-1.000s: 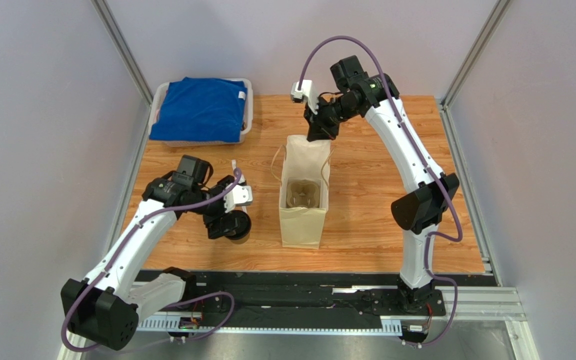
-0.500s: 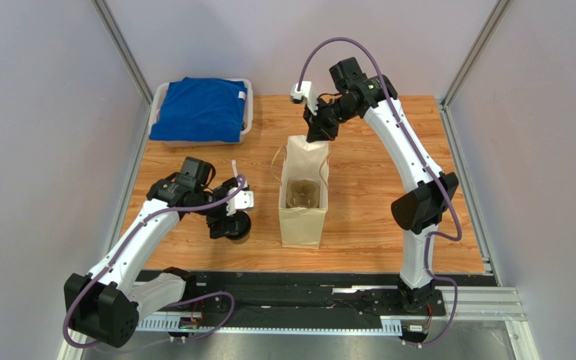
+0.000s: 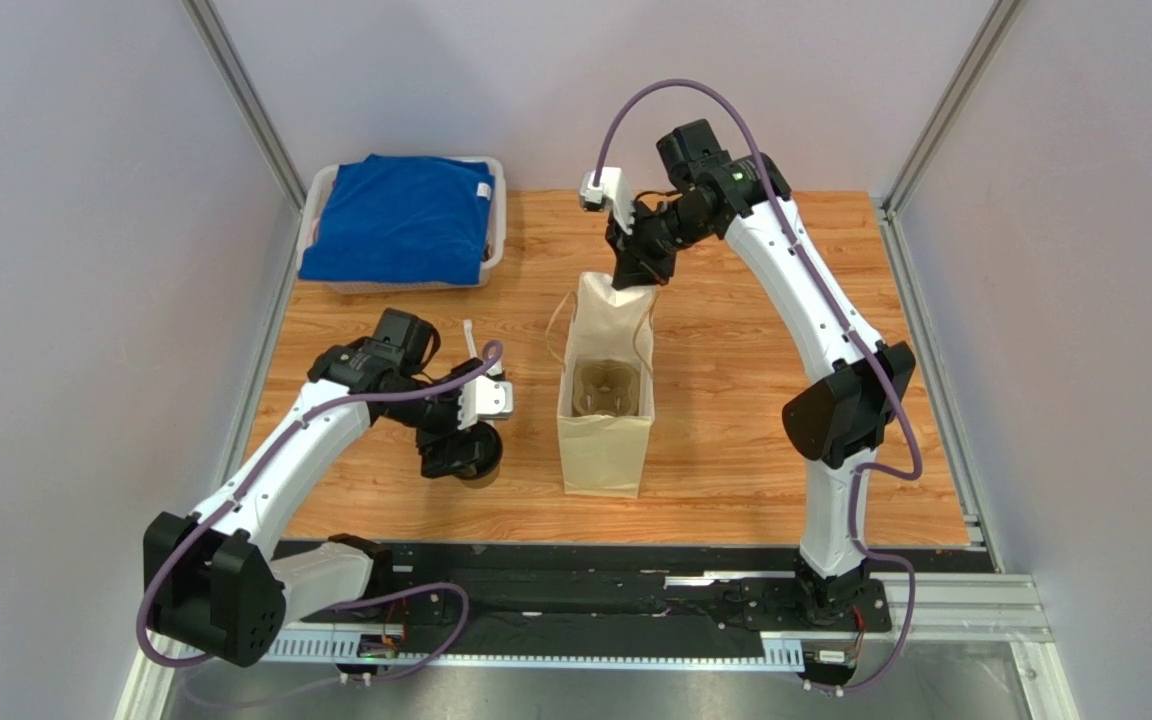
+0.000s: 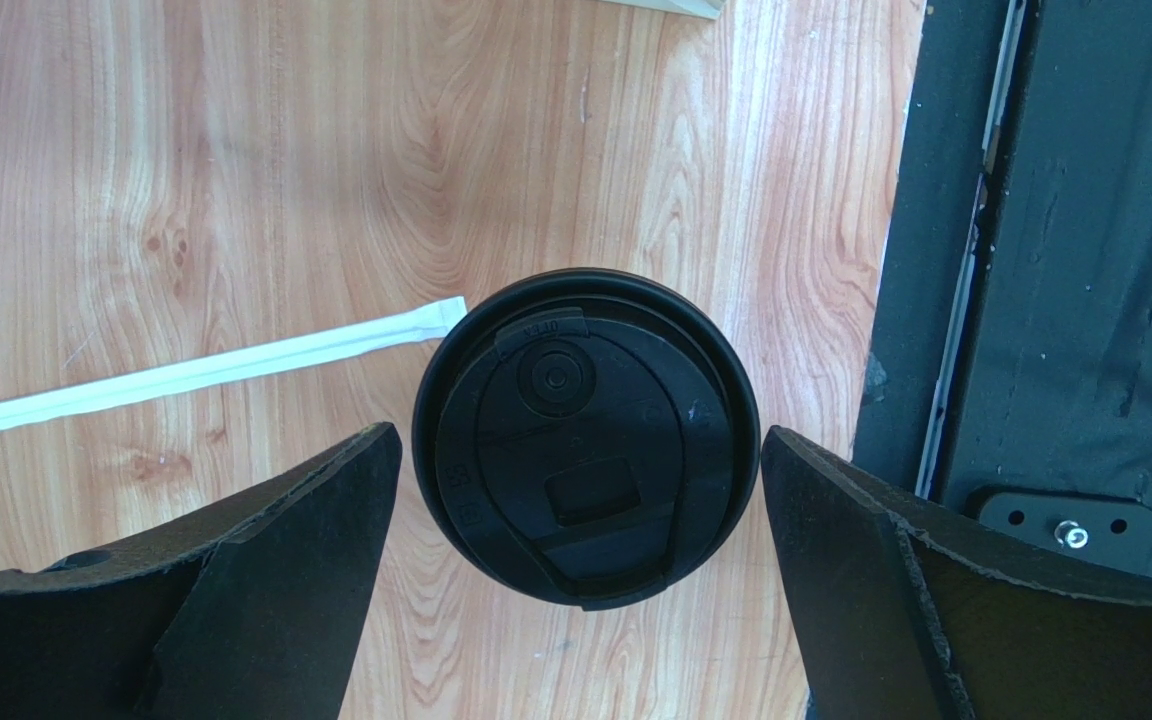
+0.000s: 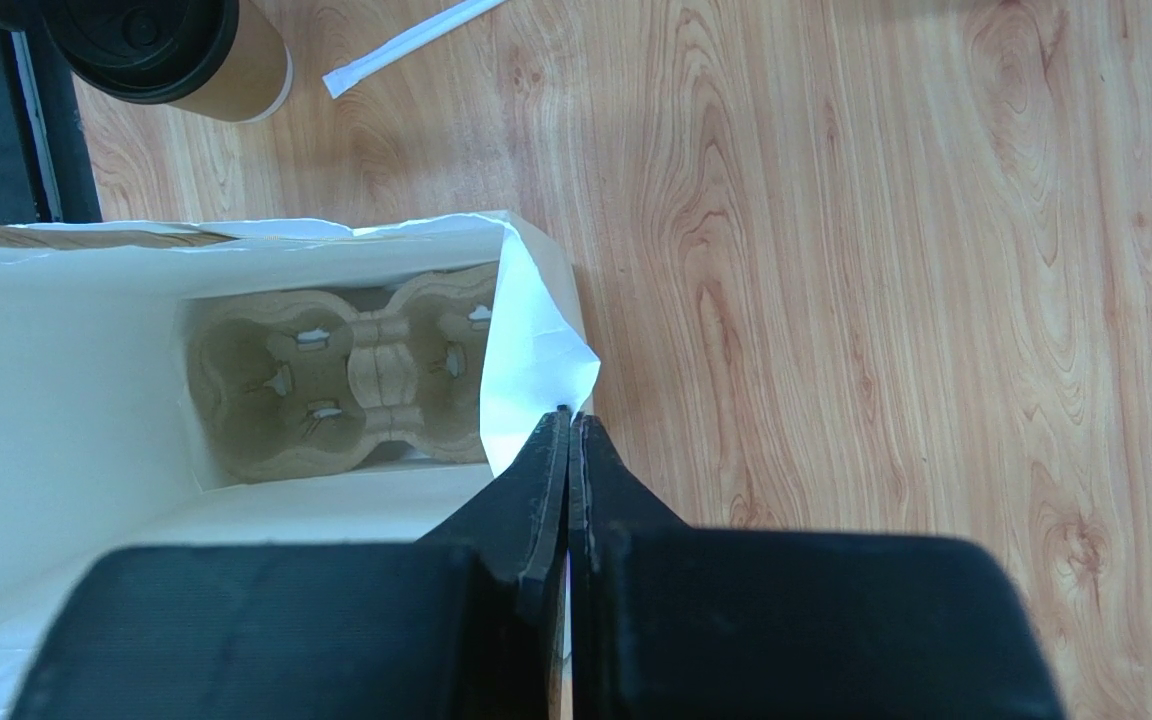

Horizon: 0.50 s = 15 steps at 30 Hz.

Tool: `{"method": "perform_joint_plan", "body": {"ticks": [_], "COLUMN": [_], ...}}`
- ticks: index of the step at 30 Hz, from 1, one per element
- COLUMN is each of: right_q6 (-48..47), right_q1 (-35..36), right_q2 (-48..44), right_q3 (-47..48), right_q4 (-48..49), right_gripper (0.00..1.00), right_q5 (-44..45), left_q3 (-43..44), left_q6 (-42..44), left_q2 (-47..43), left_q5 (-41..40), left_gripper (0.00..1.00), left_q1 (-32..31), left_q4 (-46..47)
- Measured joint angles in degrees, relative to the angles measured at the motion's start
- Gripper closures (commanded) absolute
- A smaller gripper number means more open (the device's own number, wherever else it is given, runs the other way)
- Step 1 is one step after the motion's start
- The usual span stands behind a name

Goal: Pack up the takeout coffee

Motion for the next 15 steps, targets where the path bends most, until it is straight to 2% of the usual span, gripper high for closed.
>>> {"method": "perform_joint_plan", "body": {"ticks": [15], "right_q6": [0.5], "right_q1": [-0.02], "right_q2": [-0.07], "right_q3": [-0.61], "right_q4": [0.55], "right_gripper": [1.0], "right_q5": [0.02], "left_q3": [0.28], "left_q6": [1.36], "left_q2": [2.23], "left_q5": [-0.59], "left_gripper": [0.12], "left_q1": [-0.35], "left_q4": [0.07]}}
